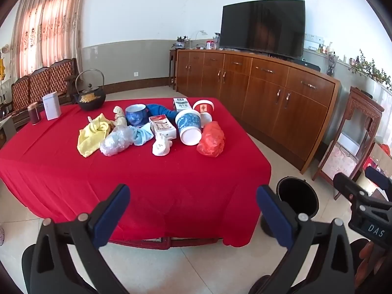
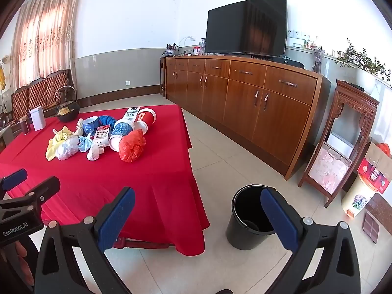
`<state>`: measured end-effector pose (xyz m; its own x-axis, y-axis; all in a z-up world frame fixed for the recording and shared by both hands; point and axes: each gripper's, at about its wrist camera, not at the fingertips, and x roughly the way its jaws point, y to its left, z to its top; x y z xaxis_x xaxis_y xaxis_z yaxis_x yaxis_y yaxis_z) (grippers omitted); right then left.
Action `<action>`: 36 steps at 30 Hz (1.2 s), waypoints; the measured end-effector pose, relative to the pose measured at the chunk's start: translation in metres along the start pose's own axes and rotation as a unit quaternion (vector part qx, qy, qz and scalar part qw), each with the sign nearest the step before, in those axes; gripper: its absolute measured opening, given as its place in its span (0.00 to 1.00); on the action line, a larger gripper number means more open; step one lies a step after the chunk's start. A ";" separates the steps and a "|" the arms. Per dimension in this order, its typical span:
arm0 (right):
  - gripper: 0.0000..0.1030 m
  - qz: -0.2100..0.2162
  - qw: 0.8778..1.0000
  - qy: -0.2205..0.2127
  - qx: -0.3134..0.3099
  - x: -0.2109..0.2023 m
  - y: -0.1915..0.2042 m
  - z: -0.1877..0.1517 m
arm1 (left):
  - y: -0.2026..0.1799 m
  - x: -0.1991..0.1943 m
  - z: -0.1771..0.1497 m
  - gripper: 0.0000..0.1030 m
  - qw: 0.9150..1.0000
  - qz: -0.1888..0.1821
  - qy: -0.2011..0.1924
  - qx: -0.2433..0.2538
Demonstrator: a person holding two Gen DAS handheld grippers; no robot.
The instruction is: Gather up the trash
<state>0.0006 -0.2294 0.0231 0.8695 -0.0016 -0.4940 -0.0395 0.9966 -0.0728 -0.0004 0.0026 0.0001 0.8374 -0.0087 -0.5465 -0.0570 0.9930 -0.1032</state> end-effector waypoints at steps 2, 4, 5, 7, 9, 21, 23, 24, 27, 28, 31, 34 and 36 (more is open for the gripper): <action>1.00 -0.001 1.000 0.002 -0.001 0.000 0.001 0.000 | 0.002 -0.001 -0.003 1.00 1.000 0.004 -0.002 0.003; 1.00 -0.001 1.000 0.002 -0.002 -0.001 0.002 0.000 | 0.004 -0.002 -0.003 1.00 1.000 0.003 -0.002 0.003; 1.00 -0.002 1.000 0.003 -0.002 -0.002 0.002 -0.001 | 0.006 -0.002 -0.004 1.00 1.000 0.003 -0.002 0.002; 1.00 -0.002 1.000 0.003 -0.004 -0.004 0.005 -0.001 | 0.002 -0.002 -0.002 1.00 1.000 0.005 -0.001 0.006; 1.00 0.005 1.000 0.008 0.006 0.001 -0.001 -0.001 | 0.002 -0.003 -0.002 1.00 1.000 0.005 -0.001 0.006; 1.00 0.002 1.000 0.009 0.003 0.000 0.000 -0.002 | 0.001 -0.001 -0.005 1.00 1.000 0.005 -0.002 0.005; 1.00 0.002 1.000 0.009 0.003 -0.001 0.000 -0.003 | 0.000 0.000 -0.005 1.00 1.000 0.005 -0.002 0.005; 1.00 0.002 1.000 0.009 0.003 0.000 0.000 -0.002 | 0.001 0.000 -0.005 1.00 1.000 0.005 -0.002 0.005; 1.00 0.002 1.000 0.009 0.003 -0.001 0.000 -0.002 | 0.000 -0.001 -0.005 1.00 1.000 0.005 -0.002 0.005; 1.00 0.002 1.000 0.009 0.003 0.000 0.000 -0.002 | 0.000 -0.001 -0.005 1.00 1.000 0.005 -0.002 0.006; 1.00 0.002 1.000 0.009 0.003 -0.001 0.000 -0.002 | -0.001 0.000 -0.004 1.00 1.000 0.005 -0.001 0.006; 1.00 0.002 1.000 0.009 0.002 -0.001 0.000 -0.002 | -0.002 0.000 -0.004 1.00 1.000 0.005 -0.001 0.006; 1.00 0.002 1.000 0.008 0.003 -0.001 -0.001 -0.002 | -0.002 0.000 -0.004 1.00 1.000 0.005 -0.002 0.007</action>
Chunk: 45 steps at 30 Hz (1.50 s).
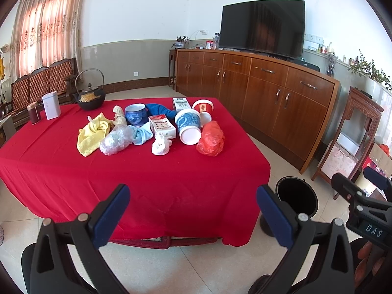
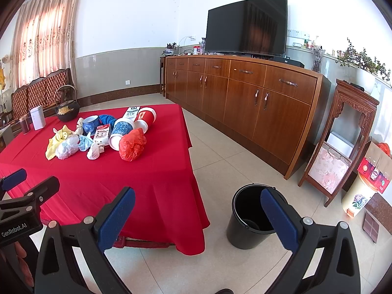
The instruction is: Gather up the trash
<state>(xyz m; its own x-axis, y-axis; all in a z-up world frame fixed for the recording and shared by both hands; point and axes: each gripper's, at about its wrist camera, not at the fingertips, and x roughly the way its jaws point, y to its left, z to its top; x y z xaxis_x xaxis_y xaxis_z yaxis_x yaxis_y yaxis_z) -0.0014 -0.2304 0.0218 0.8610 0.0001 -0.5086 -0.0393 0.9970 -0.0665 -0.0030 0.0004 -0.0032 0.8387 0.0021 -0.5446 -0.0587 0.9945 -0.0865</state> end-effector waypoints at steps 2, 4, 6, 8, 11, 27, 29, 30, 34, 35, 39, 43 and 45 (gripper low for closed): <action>1.00 0.000 1.000 0.000 0.000 0.000 0.000 0.000 | 0.000 0.000 0.000 1.00 1.000 -0.001 0.000 0.000; 1.00 -0.001 1.000 0.001 -0.001 0.002 0.002 0.001 | -0.001 0.000 0.000 1.00 1.000 -0.001 0.000 0.000; 1.00 -0.001 1.000 0.001 -0.001 0.002 0.002 0.002 | -0.001 0.000 0.000 1.00 1.000 -0.001 0.001 0.000; 1.00 -0.002 1.000 0.000 -0.002 0.002 0.002 0.001 | -0.002 0.000 0.000 1.00 1.000 -0.002 0.001 0.001; 1.00 -0.001 1.000 0.000 -0.002 0.002 0.001 0.002 | -0.003 0.000 0.000 1.00 1.000 -0.002 0.001 0.001; 1.00 -0.005 1.000 0.002 -0.006 0.005 0.001 0.004 | -0.005 0.000 0.001 1.00 1.000 0.000 0.006 0.000; 1.00 -0.005 1.000 0.002 -0.006 0.005 0.001 0.004 | -0.004 0.000 0.001 1.00 1.000 -0.001 0.005 -0.001; 1.00 -0.005 1.000 0.002 -0.006 0.005 0.001 0.004 | -0.003 0.000 0.002 1.00 1.000 -0.002 0.005 0.000; 1.00 -0.005 1.000 0.003 -0.007 0.005 0.000 0.004 | -0.001 -0.001 0.002 1.00 1.000 0.000 0.004 -0.003; 1.00 -0.005 1.000 0.003 -0.007 0.005 0.000 0.005 | -0.001 -0.001 0.002 1.00 1.000 0.001 0.004 -0.005; 1.00 -0.001 1.000 0.003 -0.002 0.005 0.000 0.004 | 0.001 -0.001 0.003 1.00 1.000 0.002 0.002 -0.007; 1.00 0.000 1.000 0.005 0.001 0.005 -0.001 0.003 | 0.001 0.000 0.003 1.00 1.000 0.003 0.003 -0.007; 1.00 0.001 1.000 0.006 0.003 0.005 -0.001 0.002 | 0.002 0.000 0.003 1.00 1.000 0.003 0.003 -0.007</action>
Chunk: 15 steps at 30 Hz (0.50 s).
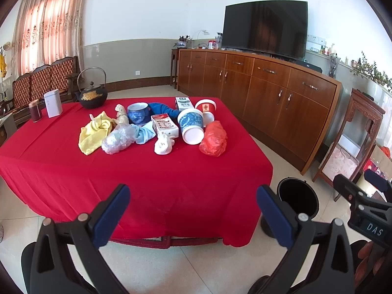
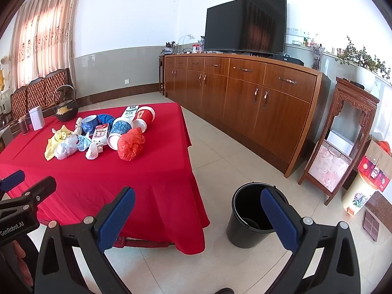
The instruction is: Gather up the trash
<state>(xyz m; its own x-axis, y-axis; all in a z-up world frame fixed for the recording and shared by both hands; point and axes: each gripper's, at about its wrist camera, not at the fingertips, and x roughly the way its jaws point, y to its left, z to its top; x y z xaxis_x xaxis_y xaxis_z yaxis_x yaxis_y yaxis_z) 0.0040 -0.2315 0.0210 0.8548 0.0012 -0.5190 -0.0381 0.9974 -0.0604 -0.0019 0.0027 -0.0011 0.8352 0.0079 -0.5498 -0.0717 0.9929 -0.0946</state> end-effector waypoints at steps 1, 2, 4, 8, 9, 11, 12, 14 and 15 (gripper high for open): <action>1.00 0.001 1.000 0.001 0.001 0.000 0.000 0.000 | 0.000 0.000 0.000 1.00 1.000 0.000 0.000 0.000; 1.00 0.002 1.000 0.001 0.003 0.000 -0.001 -0.001 | 0.000 0.000 0.000 1.00 1.000 0.000 0.000 0.001; 1.00 0.005 1.000 0.002 0.006 0.001 -0.002 -0.001 | -0.001 0.001 0.000 1.00 1.000 0.000 0.001 0.004; 1.00 0.007 1.000 0.001 0.008 0.000 -0.002 -0.002 | -0.001 0.000 0.000 1.00 1.000 0.001 -0.001 0.007; 1.00 0.008 1.000 0.001 0.009 0.000 -0.002 -0.002 | -0.002 0.000 -0.001 1.00 1.000 0.001 0.000 0.007; 1.00 0.008 1.000 0.001 0.012 0.001 -0.003 -0.002 | -0.002 0.000 -0.001 1.00 1.000 0.001 0.000 0.007; 1.00 0.010 1.000 0.001 0.013 0.001 -0.003 -0.002 | -0.002 0.001 -0.001 1.00 1.000 0.001 0.000 0.009; 1.00 0.017 1.000 0.001 0.013 0.002 -0.004 -0.002 | -0.001 0.001 0.000 1.00 1.000 0.005 0.000 0.012; 1.00 0.029 0.999 0.000 0.014 0.003 -0.004 -0.002 | 0.000 0.002 0.001 1.00 1.000 0.009 -0.001 0.014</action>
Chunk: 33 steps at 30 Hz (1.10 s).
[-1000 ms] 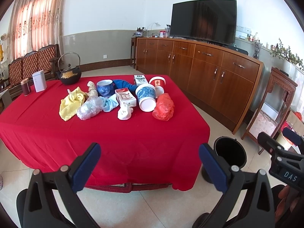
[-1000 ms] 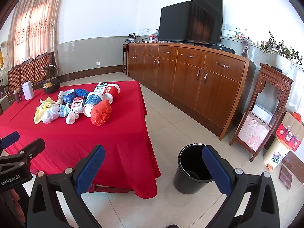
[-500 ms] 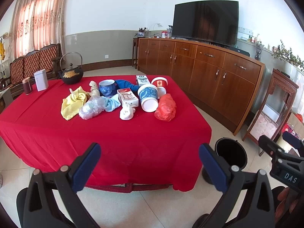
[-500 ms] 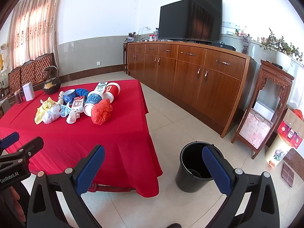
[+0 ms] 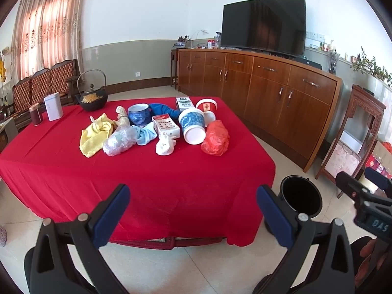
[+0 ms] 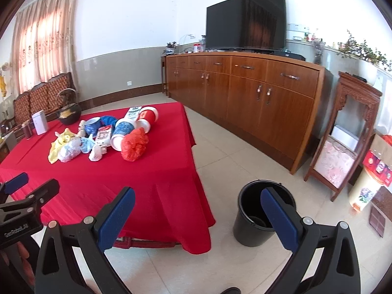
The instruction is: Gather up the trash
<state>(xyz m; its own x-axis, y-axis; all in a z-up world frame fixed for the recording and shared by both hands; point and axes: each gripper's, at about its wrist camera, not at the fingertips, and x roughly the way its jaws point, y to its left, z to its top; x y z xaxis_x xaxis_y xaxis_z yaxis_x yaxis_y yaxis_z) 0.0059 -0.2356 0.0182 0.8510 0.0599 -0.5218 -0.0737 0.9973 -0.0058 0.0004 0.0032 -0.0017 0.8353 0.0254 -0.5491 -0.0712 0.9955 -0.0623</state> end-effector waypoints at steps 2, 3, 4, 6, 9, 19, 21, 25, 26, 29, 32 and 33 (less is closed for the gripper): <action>1.00 0.022 1.000 -0.004 -0.002 0.003 0.000 0.003 | 0.006 0.003 0.002 1.00 1.000 0.008 -0.003 -0.002; 1.00 0.028 1.000 -0.005 -0.004 0.005 0.000 0.005 | 0.011 0.005 0.003 1.00 1.000 0.011 -0.004 -0.005; 1.00 0.032 0.999 -0.003 -0.006 0.010 0.001 0.008 | 0.015 0.008 0.003 1.00 1.000 0.014 -0.006 -0.008; 1.00 0.037 0.999 0.000 -0.012 0.021 0.006 0.013 | 0.027 0.019 0.007 1.00 1.000 0.024 -0.004 -0.009; 1.00 0.048 0.999 0.006 -0.018 0.043 0.016 0.022 | 0.041 0.051 0.009 1.00 0.997 0.072 0.029 0.022; 1.00 0.079 0.995 0.025 -0.061 0.126 0.083 0.049 | 0.124 0.114 0.022 1.00 0.993 0.092 0.054 -0.043; 1.00 0.086 0.993 0.036 -0.067 0.146 0.097 0.053 | 0.136 0.125 0.026 0.99 0.993 0.097 0.049 -0.055; 0.99 0.095 0.992 0.051 -0.071 0.182 0.120 0.059 | 0.149 0.144 0.032 0.96 0.991 0.102 0.049 -0.071; 0.95 0.096 0.991 0.053 -0.071 0.186 0.122 0.059 | 0.152 0.149 0.034 0.95 0.991 0.108 0.045 -0.069; 0.88 0.100 0.990 0.066 -0.075 0.210 0.133 0.062 | 0.158 0.162 0.041 0.92 0.991 0.109 0.041 -0.071; 0.84 0.100 0.989 0.078 -0.078 0.229 0.140 0.062 | 0.159 0.178 0.046 0.92 0.991 0.113 0.049 -0.056; 0.81 0.100 0.988 0.084 -0.077 0.236 0.141 0.062 | 0.159 0.183 0.047 0.92 0.991 0.112 0.052 -0.049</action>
<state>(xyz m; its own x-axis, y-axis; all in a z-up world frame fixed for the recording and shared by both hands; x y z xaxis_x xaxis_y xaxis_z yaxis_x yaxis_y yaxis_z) 0.2286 -0.0779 -0.0530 0.7142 0.2342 -0.6596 -0.3216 0.9468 -0.0120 0.1680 0.1700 -0.0726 0.7326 0.2306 -0.6404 -0.3060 0.9520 -0.0072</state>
